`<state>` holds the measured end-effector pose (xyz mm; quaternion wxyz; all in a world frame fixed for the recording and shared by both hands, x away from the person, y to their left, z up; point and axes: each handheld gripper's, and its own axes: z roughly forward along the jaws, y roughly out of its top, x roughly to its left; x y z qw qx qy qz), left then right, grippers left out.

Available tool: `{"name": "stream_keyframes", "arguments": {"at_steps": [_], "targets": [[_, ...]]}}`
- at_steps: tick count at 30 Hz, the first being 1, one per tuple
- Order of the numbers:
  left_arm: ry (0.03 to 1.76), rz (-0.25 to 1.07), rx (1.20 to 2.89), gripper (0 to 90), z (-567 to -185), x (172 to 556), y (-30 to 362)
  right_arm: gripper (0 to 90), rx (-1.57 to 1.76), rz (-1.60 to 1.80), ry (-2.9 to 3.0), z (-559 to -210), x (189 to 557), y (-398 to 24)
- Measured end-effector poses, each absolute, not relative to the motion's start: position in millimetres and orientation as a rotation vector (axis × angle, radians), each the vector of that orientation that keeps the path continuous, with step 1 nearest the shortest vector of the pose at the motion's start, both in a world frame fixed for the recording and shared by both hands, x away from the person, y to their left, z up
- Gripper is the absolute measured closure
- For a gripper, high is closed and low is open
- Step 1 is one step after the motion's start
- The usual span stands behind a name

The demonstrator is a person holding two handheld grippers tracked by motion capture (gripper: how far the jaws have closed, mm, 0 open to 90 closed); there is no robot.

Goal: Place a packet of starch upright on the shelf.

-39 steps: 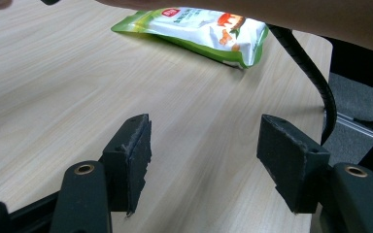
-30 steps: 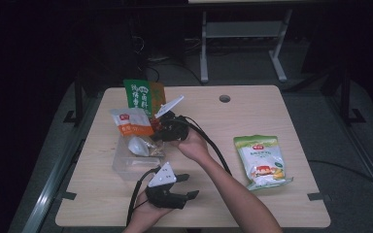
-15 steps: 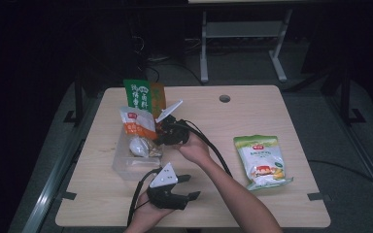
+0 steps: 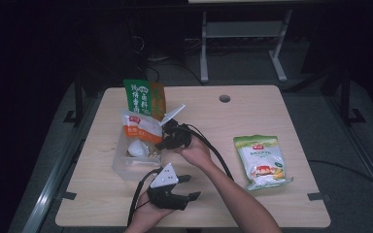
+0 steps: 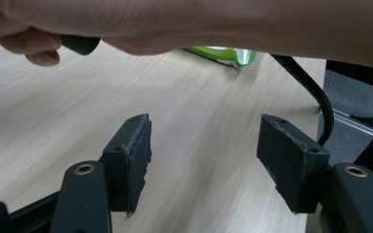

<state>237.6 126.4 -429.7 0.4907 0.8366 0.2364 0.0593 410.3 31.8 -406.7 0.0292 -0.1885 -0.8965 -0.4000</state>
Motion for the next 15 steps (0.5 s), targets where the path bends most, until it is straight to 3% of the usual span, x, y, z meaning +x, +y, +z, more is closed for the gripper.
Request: {"name": "stream_keyframes", "arguments": {"at_steps": [6, 15], "targets": [[0.581, 0.153, 2.031, 35.8, -429, 239, 128, 70.8, -0.587, -1.296, -2.731, -395, 408, 20], [0.590, 0.177, 2.038, 34.1, -430, 241, 126, 63.7, -0.607, -1.345, -2.700, -381, 403, -6]]}}
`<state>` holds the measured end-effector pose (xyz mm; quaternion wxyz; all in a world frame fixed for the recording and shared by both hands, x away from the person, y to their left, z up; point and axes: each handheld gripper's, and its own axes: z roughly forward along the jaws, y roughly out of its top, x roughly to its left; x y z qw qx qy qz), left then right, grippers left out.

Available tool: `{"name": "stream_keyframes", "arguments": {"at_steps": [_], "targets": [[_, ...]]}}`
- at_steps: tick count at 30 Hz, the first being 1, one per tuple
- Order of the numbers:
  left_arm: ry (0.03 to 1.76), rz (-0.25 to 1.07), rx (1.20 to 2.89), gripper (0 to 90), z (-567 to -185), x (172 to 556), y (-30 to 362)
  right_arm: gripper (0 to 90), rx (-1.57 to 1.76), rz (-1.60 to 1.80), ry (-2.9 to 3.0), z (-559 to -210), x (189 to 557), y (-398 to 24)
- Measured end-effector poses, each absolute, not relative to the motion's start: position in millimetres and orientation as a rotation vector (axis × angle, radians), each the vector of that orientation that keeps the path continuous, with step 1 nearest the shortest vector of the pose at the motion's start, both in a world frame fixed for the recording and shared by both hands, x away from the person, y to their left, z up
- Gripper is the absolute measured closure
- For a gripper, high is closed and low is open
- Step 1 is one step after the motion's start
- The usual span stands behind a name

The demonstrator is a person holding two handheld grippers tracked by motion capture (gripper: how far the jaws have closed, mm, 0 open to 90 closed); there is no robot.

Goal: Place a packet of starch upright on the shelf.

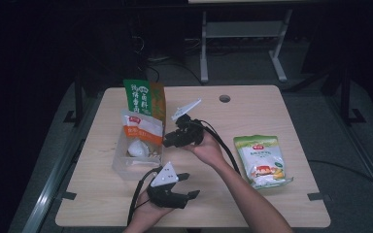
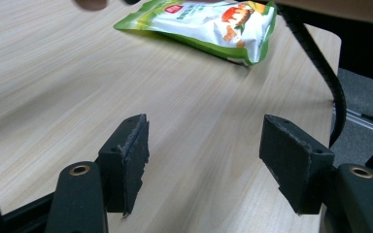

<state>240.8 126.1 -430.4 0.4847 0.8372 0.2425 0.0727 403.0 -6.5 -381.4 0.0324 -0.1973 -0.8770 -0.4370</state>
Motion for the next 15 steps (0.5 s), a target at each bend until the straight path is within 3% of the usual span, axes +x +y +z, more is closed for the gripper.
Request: {"name": "stream_keyframes", "arguments": {"at_steps": [15], "targets": [[0.582, 0.205, 2.062, 32.6, -430, 243, 124, 55.6, -0.710, -1.361, -2.708, -365, 396, -63]]}}
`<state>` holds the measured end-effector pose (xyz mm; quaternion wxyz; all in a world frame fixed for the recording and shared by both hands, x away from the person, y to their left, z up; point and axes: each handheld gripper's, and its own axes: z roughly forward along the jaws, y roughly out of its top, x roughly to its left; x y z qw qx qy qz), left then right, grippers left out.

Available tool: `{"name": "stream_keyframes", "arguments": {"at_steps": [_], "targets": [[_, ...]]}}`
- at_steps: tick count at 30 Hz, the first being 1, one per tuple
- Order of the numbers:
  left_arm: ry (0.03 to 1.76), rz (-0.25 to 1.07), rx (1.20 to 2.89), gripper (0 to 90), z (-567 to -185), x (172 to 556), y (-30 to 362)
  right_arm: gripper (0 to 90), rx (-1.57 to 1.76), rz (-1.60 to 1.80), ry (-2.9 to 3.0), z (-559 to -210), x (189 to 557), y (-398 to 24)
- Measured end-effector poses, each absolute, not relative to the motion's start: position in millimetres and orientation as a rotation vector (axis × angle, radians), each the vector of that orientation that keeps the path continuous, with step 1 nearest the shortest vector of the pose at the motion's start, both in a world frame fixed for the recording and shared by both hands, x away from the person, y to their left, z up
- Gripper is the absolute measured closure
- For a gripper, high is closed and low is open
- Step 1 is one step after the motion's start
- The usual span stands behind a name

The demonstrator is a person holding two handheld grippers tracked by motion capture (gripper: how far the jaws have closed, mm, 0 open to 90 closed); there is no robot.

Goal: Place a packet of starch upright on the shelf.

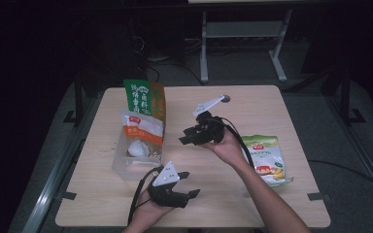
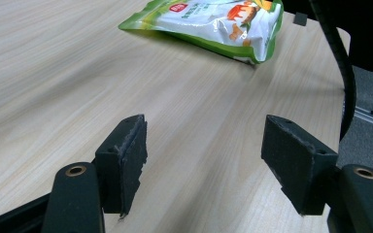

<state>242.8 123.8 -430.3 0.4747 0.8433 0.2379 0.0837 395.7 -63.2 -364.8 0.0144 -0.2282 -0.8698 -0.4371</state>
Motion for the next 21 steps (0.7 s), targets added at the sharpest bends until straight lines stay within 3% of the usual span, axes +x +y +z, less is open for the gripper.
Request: {"name": "stream_keyframes", "arguments": {"at_steps": [21], "targets": [[0.583, 0.212, 2.053, 31.3, -430, 242, 124, 44.5, -0.974, -1.327, -2.740, -355, 381, -170]]}}
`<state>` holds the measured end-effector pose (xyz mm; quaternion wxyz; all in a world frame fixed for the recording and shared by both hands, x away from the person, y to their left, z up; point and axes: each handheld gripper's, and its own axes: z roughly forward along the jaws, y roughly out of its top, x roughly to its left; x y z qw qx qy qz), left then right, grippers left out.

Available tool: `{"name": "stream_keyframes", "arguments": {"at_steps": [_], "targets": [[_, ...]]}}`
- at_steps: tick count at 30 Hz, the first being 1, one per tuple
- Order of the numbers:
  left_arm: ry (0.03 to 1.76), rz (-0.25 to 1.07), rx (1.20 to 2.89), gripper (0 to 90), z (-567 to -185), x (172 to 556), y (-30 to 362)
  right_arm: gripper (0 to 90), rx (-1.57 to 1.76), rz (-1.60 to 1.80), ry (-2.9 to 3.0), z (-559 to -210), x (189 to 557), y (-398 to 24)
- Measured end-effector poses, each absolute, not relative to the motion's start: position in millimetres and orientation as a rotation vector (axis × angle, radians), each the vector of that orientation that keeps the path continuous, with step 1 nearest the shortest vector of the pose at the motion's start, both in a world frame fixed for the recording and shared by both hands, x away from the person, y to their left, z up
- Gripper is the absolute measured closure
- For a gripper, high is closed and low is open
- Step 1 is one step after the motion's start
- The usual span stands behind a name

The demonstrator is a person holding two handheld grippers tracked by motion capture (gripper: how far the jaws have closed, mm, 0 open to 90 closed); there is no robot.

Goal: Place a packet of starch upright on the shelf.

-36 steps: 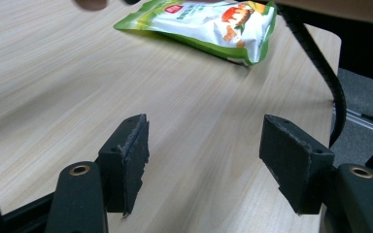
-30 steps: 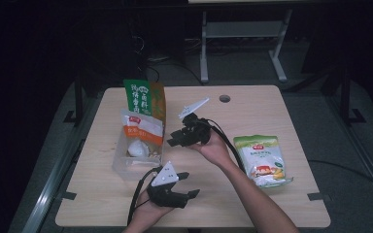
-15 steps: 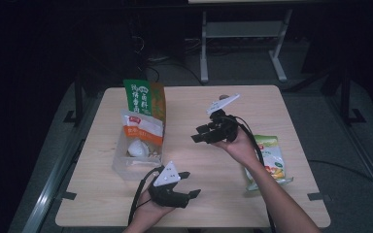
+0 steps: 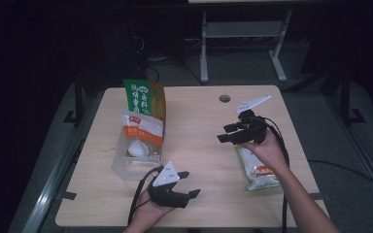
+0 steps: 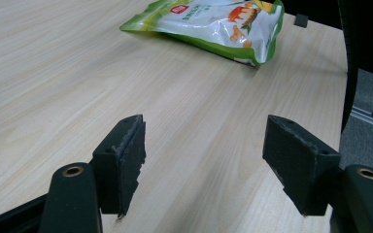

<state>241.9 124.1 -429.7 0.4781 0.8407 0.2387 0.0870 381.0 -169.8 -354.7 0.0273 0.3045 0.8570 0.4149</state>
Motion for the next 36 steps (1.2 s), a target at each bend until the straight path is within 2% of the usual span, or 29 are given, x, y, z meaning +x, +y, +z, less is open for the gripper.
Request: {"name": "stream_keyframes", "arguments": {"at_steps": [15, 22, 36], "targets": [[0.593, 0.213, 2.049, 30.7, -430, 241, 123, 39.6, 1.158, 1.173, 2.564, -371, 364, -245], [0.593, 0.211, 2.053, 30.6, -431, 242, 122, 39.6, 1.270, 1.107, 2.525, -388, 355, -279], [0.598, 0.195, 2.046, 30.6, -432, 241, 118, 43.1, 1.450, 0.996, 2.468, -427, 343, -323]]}}
